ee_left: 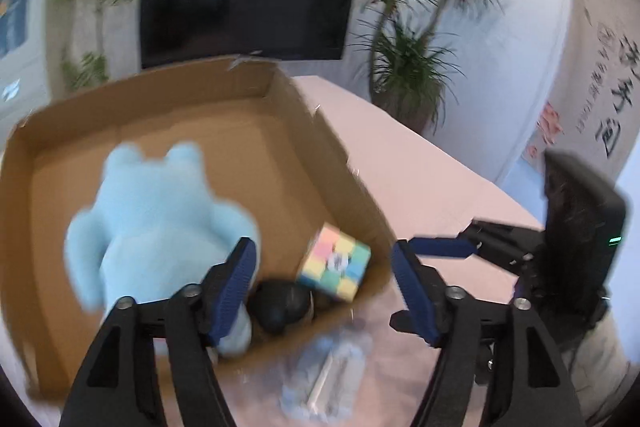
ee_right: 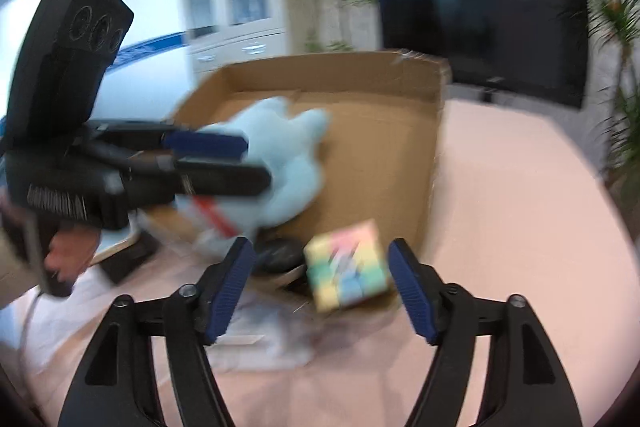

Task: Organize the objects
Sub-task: 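Carry the Rubik's cube into the box and open the left gripper, then move the left gripper to the silver phone stand and close on it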

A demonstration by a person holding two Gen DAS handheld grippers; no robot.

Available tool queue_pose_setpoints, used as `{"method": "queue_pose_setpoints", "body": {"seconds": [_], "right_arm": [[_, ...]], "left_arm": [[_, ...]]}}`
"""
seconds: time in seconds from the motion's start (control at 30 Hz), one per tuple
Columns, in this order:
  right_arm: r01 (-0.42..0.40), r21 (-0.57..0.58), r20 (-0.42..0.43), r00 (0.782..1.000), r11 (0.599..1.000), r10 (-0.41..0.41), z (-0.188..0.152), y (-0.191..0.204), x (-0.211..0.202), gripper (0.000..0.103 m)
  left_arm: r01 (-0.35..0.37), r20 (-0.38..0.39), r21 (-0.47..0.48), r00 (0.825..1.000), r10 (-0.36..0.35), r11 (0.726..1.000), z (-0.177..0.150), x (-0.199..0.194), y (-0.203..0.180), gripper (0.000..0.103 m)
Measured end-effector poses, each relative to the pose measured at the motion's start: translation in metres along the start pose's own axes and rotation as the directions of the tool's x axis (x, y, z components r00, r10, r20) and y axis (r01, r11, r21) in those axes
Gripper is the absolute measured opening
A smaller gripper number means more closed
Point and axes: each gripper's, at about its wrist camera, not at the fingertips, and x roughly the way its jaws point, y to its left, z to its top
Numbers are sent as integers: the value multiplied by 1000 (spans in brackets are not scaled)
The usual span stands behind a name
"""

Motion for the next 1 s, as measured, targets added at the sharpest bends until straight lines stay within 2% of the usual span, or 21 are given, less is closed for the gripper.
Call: {"method": "queue_pose_setpoints", "body": {"seconds": [0.07,0.13,0.17,0.2,0.3,0.4,0.43,0.47,0.53,0.63,0.83,0.93,1.0], "right_arm": [[-69,0,-65,995,998,69,-17,4,3,70],[-91,-6,-144,986,996,89,-35,7,16,68],[-94,-5,-179,980,996,92,-44,8,24,64],[-104,-5,-209,973,995,100,-52,8,32,56],[-108,2,-245,964,994,106,-63,6,47,53],[-117,11,-261,958,993,116,-65,1,64,53],[-135,23,-273,952,991,136,-65,-1,70,49],[-158,35,-278,947,987,161,-66,-1,74,47],[-129,48,-269,953,990,137,-69,3,73,39],[-123,52,-268,954,991,132,-75,17,64,33],[-129,67,-254,957,989,142,-97,67,47,31],[-68,101,-221,971,993,89,-98,75,42,35],[-62,140,-200,976,988,90,-94,74,40,38]], "left_arm": [[-6,-28,-51,1000,4,999,-22,-13,3,71],[5,-55,-114,998,-11,993,-52,-25,6,71],[15,-62,-137,998,-23,990,-65,-28,8,71],[20,-74,-152,997,-32,988,-78,-30,9,71],[-1,-111,-187,994,-20,982,-116,-32,12,71],[-5,-140,-231,990,-29,973,-138,-30,19,71],[-18,-148,-241,989,-18,970,-144,-28,21,71],[-24,-150,-247,989,-14,969,-149,-28,21,71],[-37,-153,-252,988,-2,967,-160,-32,23,71],[-69,-150,-264,988,29,962,-172,-35,28,71],[-76,-167,-296,986,27,952,-185,-28,40,71],[-76,-146,-299,989,34,951,-178,-27,40,71],[-76,-139,-287,990,37,955,-171,-23,41,71]]}}
